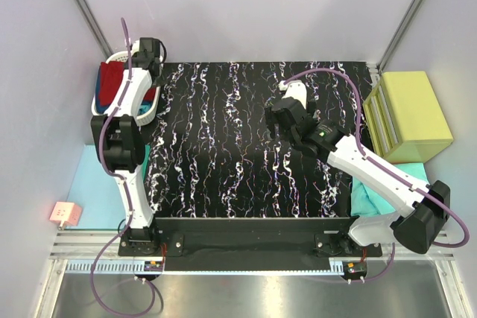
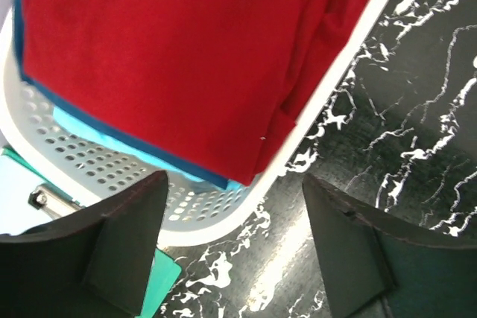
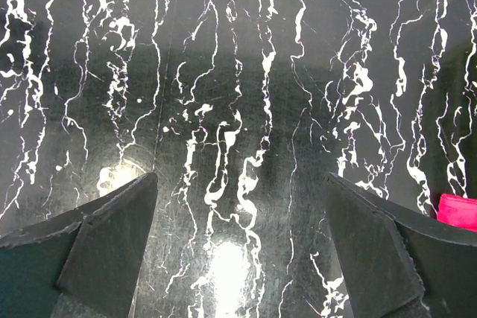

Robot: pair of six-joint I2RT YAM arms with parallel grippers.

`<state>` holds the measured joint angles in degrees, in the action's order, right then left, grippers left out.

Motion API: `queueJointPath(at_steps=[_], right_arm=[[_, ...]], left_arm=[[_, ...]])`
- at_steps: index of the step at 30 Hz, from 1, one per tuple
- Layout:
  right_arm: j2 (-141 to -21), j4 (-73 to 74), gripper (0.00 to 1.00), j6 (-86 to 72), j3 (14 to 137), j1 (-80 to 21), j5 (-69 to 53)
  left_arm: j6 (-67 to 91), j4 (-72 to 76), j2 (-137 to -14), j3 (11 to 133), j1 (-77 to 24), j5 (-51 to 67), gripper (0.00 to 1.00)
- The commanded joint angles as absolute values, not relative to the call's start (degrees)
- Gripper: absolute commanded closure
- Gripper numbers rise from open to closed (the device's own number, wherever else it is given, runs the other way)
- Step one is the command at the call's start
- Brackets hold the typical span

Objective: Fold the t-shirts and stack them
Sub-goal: Grab crumpled tshirt from bin with the left arm

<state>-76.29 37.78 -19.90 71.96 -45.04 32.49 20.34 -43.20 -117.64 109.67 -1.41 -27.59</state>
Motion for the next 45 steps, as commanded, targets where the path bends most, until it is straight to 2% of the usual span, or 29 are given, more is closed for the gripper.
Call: queueJointPath(at_steps=[1,7,15,20,30,36,40,41,42,45], right_arm=[[-75.23,38.5,0.0,-19.42,71.81,-44.91,34.98],[-75.85,38.85,0.0,-19.25,71.46,-44.91,36.12],[-76.82,38.85,0.0,-19.16,71.72,-44.83,36.39],[-76.91,38.76,0.0,-19.16,71.54,-44.91,36.39],[-76.38,38.76,0.0,-19.42,71.1,-44.91,36.47],[-76.46,38.76,0.0,-19.69,70.93,-44.91,36.3],[-76.55,38.76,0.0,-20.04,71.02,-44.91,36.04],[-76.64,38.59,0.0,-20.04,71.02,-44.91,35.95],[-76.64,38.5,0.0,-19.95,70.93,-44.91,35.86],[-76.9,37.88,0.0,-20.13,71.01,-44.91,35.25]], left_arm=[[20.3,-43.59,-120.14,113.99,-1.14,-24.97,0.28],[20.92,-44.12,-122.34,114.79,-0.97,-23.99,0.39],[21.01,-44.12,-122.7,113.2,-0.18,-24.17,0.41],[21.27,-44.21,-122.7,112.68,-0.09,-23.91,0.51],[21.62,-44.21,-123.57,110.66,1.58,-22.85,0.53],[21.71,-44.12,-122.87,110.48,1.58,-22.5,0.68],[21.88,-44.12,-121.99,110.3,1.49,-22.41,0.86],[22.06,-44.21,-121.73,110.04,1.49,-22.15,0.97],[22.15,-44.21,-120.68,109.87,1.23,-22.15,1.0],[22.33,-44.3,-116.57,109.6,-1.39,-23.9,1.0]])
